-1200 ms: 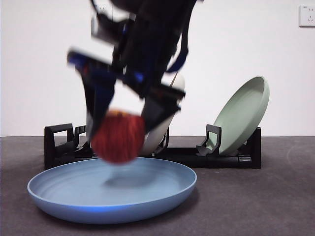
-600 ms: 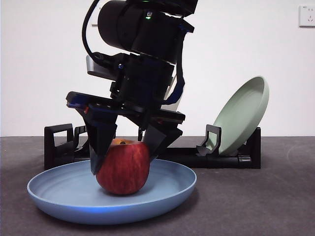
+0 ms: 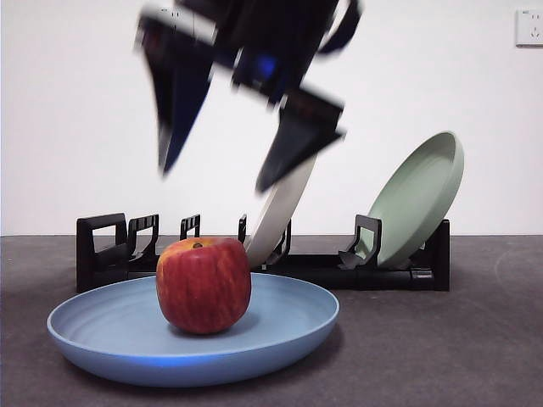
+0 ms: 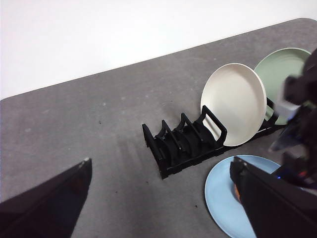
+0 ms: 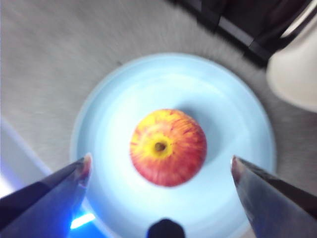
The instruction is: Take the blue plate from the plate rack,put the plate on the table,take the apple from the table,put the apple in the plate
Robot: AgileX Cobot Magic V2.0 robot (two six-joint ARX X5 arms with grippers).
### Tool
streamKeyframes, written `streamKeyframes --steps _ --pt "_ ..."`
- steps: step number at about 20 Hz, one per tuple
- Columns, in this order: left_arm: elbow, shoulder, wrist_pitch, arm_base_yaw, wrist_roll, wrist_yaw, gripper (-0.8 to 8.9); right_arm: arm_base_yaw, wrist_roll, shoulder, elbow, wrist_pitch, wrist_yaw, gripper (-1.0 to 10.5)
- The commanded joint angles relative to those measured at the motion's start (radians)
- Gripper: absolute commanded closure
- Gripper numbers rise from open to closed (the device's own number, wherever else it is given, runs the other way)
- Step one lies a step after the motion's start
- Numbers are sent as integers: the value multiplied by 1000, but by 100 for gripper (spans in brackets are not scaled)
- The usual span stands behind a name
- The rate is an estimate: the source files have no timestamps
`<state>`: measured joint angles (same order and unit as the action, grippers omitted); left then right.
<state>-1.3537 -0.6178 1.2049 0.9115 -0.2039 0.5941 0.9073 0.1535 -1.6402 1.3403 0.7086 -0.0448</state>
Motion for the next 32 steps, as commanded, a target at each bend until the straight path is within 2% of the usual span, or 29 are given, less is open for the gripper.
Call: streamKeyframes --steps 1,3,4,8,9,10,11,12,15,19,23,29,32 --pt "5 -1 -6 -3 -34 -1 346 -8 -29 82 -6 34 2 478" --pt "5 -5 -22 -2 -33 -2 347 -18 -37 161 -6 76 13 480" --pt "5 -14 -35 -2 -33 -4 346 -22 -44 203 -6 105 46 497" --pt "5 -73 -92 -2 -24 -67 352 -48 -82 332 -6 208 103 767" --pt "5 -98 -100 -2 -3 -80 409 -59 -93 359 -6 232 109 839" --pt "5 -124 -101 -2 15 -83 525 -71 -106 382 -6 249 108 906" --pt "5 -157 -100 -2 31 -84 716 -88 -111 409 -6 267 108 967" --pt "5 -185 -101 -2 48 -90 842 -103 -111 428 -6 274 108 962" --pt "16 -259 -146 -2 82 -103 822 -152 -110 494 -10 274 106 962" --pt "145 -258 -327 -2 111 -164 822 -175 -123 590 -82 195 107 963" --pt "354 -227 -517 -2 111 -158 822 -175 -121 712 -301 21 106 963" --pt "706 -203 -911 -2 92 -156 822 -175 -18 856 -726 -334 103 963" --pt "774 -203 -987 -2 92 -158 822 -175 -12 866 -796 -397 125 962"
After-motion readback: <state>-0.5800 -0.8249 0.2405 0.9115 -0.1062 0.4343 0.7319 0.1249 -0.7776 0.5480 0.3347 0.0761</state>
